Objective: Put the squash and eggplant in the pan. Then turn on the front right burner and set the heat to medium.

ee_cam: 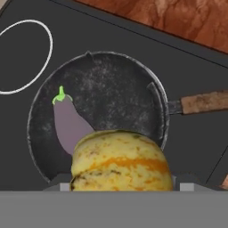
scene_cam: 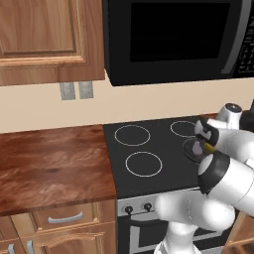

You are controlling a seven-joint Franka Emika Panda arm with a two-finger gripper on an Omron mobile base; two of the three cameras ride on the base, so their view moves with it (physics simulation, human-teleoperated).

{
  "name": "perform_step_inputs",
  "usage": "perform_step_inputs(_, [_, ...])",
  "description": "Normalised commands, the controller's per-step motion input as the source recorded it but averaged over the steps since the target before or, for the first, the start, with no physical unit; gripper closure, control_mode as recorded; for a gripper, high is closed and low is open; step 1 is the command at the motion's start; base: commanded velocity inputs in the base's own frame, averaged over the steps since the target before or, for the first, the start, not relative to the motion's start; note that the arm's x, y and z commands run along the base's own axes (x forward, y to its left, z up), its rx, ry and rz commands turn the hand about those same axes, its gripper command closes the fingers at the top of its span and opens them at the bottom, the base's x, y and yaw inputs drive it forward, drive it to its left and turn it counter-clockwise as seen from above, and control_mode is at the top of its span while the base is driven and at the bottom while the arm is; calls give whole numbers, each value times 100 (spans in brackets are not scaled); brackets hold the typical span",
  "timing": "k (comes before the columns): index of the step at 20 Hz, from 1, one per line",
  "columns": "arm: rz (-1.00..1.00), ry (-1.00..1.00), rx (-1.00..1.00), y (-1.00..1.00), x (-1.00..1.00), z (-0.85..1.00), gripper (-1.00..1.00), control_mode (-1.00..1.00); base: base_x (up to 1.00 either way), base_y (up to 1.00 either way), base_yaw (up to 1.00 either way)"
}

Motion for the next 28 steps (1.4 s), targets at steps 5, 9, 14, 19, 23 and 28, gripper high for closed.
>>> perform_step_inputs(5, [0, 2, 0, -24, 10, -32, 100, -100, 0, 0, 0])
perform_step_inputs(9, [0, 2, 0, -13, 14, -25, 100, -100, 0, 0, 0])
perform_step_inputs(14, [0, 2, 0, -4, 21, -16, 100, -100, 0, 0, 0])
perform_step_inputs(19, [0, 1, 0, -6, 20, -15, 100, -100, 0, 0, 0])
perform_step_inputs(23, [0, 1, 0, -13, 11, -18, 100, -100, 0, 0, 0])
perform_step_inputs(28, [0, 0, 0, -13, 6, -16, 100, -100, 0, 0, 0])
